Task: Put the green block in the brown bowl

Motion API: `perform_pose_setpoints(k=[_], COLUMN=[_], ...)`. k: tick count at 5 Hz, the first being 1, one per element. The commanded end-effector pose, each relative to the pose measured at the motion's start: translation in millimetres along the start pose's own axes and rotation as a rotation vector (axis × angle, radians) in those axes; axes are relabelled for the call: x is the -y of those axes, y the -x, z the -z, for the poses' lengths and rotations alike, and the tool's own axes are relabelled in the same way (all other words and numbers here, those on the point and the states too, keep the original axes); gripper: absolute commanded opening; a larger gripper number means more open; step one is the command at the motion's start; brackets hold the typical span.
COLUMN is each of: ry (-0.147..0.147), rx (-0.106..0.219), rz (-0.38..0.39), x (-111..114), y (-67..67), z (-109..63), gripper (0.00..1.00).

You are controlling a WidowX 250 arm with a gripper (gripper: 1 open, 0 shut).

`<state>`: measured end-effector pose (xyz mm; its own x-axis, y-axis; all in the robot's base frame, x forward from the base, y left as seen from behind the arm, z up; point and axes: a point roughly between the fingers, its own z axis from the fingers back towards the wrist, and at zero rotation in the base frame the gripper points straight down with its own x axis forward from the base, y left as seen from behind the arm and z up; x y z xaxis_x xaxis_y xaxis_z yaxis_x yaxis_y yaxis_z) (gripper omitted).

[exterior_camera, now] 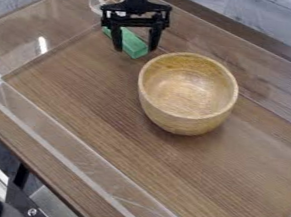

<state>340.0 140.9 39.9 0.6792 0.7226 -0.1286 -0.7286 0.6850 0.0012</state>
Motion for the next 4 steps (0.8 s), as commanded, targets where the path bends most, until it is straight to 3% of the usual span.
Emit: perform_pose_setpoints(k=[1,4], ry=[0.026,0.023], rx=[0.075,0.071], rz=[0.002,0.009], x=[4.0,5.7], y=[-10.8,-13.0], z=[-22.5,-23.4], gripper=[1.0,1.0])
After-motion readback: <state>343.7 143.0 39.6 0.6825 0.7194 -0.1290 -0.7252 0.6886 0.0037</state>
